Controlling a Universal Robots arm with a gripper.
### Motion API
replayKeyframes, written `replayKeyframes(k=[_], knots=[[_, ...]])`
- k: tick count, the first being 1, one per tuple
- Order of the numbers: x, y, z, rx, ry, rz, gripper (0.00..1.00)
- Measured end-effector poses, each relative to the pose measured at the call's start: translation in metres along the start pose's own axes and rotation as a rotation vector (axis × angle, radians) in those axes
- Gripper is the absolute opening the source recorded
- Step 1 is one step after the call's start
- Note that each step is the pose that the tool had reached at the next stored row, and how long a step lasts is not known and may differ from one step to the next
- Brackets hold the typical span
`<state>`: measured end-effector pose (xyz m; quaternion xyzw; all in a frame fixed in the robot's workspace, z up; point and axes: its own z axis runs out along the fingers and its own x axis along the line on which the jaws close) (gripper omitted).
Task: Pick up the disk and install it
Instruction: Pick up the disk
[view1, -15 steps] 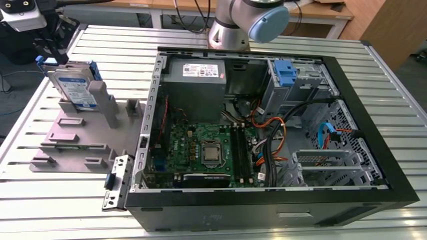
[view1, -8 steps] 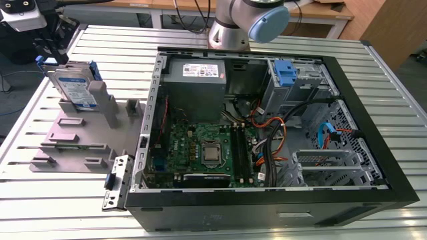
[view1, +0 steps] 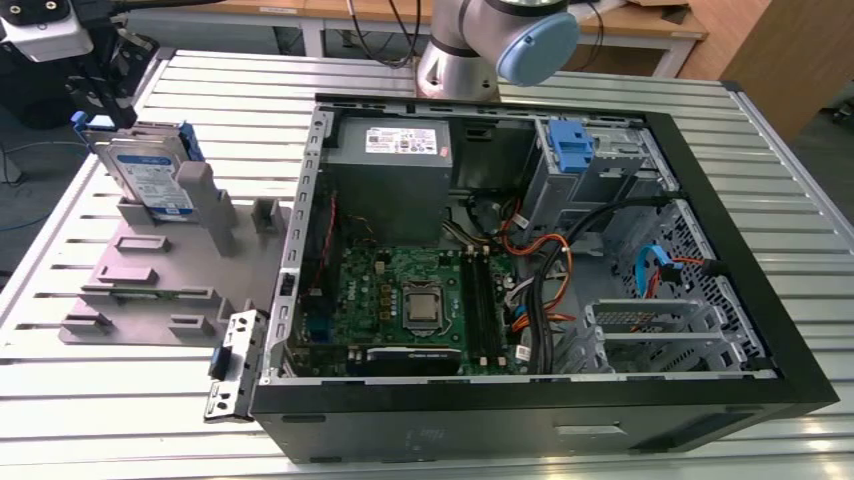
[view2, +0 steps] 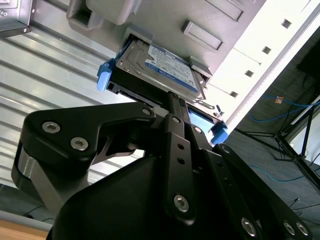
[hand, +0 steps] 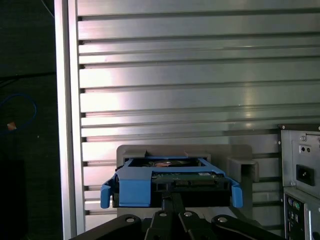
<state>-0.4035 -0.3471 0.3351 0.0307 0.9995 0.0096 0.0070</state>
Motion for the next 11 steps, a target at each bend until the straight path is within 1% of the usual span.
replayKeyframes(k=[7,9,11], knots=[[0.0000,0.0000,0.0000,0.0000,0.0000,-0.003,0.11],[0.0000,0.0000,-0.0001,-0.0002,0.0001,-0.019,0.11],[0.0000,0.0000,-0.0001,-0.0006,0.0001,-0.045,0.11]])
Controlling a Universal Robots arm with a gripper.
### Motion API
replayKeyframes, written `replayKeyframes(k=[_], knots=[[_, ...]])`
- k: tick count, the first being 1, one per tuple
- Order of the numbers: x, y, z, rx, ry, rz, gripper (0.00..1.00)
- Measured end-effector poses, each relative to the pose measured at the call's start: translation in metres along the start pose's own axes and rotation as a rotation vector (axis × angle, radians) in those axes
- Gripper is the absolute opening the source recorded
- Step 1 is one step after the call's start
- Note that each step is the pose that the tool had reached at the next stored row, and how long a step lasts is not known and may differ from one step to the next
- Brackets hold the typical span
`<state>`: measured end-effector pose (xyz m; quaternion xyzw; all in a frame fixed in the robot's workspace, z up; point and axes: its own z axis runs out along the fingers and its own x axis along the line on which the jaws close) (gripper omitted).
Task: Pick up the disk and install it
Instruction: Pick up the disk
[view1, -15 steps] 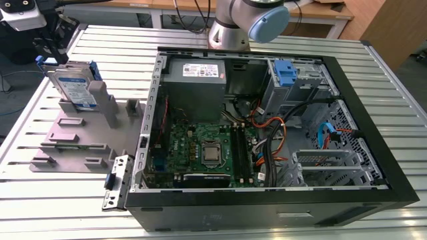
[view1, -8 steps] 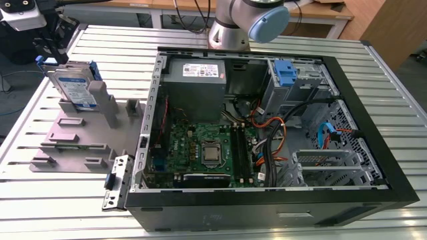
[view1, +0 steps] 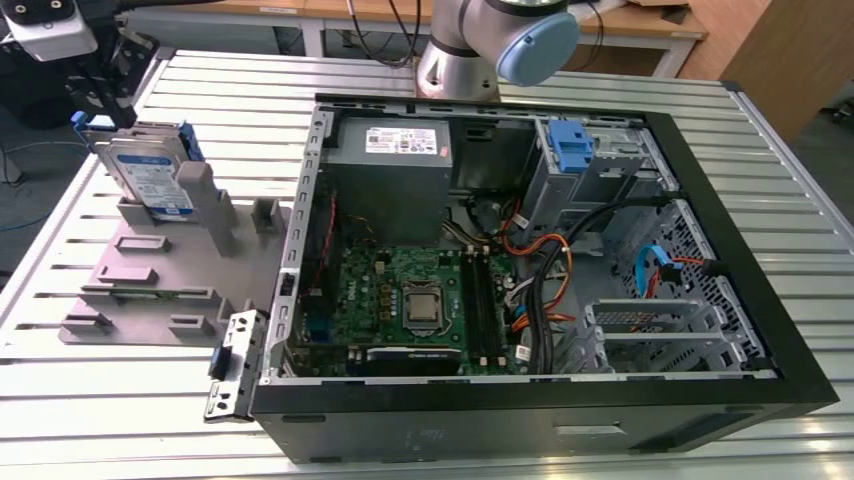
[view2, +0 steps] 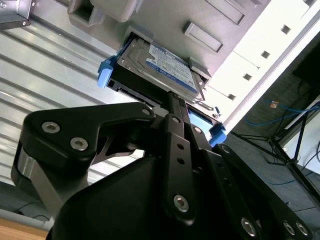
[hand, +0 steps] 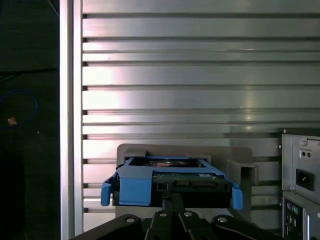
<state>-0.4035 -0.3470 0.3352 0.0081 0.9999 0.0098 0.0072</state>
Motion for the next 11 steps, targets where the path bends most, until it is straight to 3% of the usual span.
replayKeyframes(k=[11], knots=[[0.0000,0.0000,0.0001,-0.0027,0.0020,-0.186,0.11]])
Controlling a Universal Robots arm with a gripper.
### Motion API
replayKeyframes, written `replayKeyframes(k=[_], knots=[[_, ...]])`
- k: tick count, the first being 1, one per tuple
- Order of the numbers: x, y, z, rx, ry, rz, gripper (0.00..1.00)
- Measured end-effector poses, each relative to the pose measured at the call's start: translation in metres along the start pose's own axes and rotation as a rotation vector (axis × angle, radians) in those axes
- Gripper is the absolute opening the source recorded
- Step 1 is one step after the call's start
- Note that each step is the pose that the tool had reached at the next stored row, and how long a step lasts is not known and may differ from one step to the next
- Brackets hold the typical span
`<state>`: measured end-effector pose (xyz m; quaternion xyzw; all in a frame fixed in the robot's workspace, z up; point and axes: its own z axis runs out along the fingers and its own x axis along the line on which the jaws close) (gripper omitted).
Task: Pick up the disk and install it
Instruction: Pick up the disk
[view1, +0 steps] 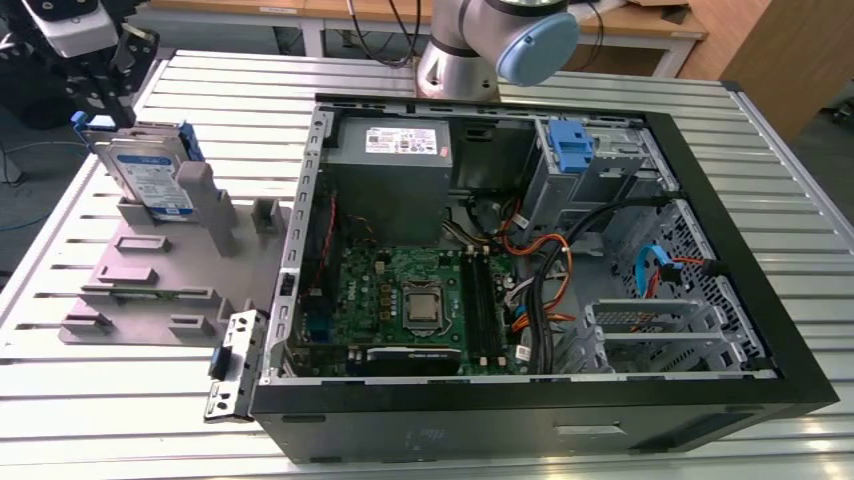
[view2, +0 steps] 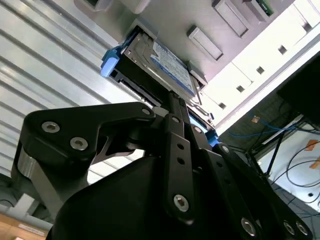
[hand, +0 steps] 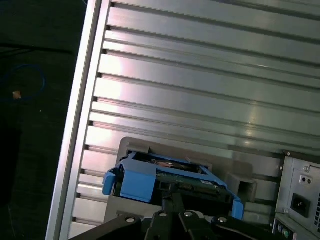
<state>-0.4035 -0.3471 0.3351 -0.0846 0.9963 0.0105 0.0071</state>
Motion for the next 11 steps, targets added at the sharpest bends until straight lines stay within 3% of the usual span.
replayKeyframes(k=[11], knots=[[0.0000,0.0000,0.0003,-0.0027,0.0017,-0.192,0.11]])
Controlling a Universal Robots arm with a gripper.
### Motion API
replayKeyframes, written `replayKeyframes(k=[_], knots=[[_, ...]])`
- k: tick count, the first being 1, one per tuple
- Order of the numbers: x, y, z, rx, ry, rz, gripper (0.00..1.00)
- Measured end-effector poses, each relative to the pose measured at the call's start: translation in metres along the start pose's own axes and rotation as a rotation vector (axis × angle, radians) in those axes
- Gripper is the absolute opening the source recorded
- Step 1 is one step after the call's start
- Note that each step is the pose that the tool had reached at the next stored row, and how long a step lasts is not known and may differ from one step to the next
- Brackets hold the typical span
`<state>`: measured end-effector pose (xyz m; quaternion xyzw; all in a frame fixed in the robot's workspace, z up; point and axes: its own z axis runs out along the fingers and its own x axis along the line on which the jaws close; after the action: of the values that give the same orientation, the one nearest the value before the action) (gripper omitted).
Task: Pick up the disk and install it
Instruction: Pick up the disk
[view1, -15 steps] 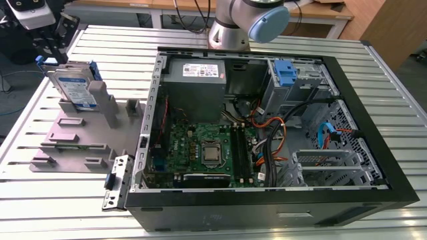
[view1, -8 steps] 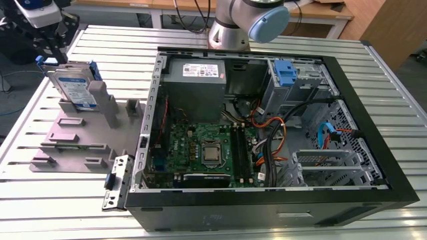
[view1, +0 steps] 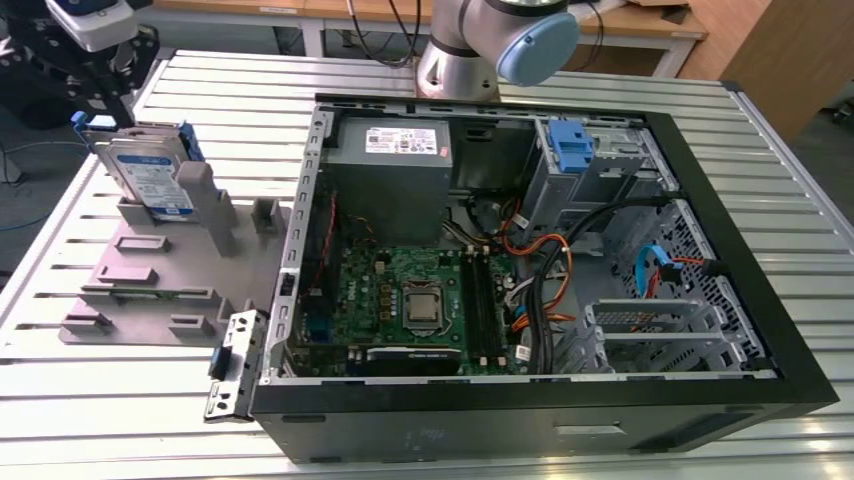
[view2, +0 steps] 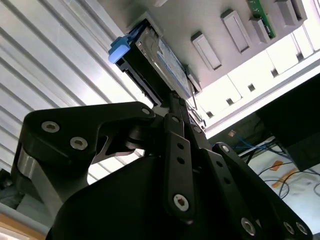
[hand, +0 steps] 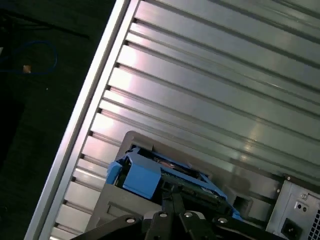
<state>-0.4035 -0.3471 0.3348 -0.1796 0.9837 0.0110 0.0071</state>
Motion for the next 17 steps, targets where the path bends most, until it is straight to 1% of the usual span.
replayKeyframes(k=[17], knots=[[0.0000,0.0000,0.0008,-0.0049,0.0042,-0.303,0.11]])
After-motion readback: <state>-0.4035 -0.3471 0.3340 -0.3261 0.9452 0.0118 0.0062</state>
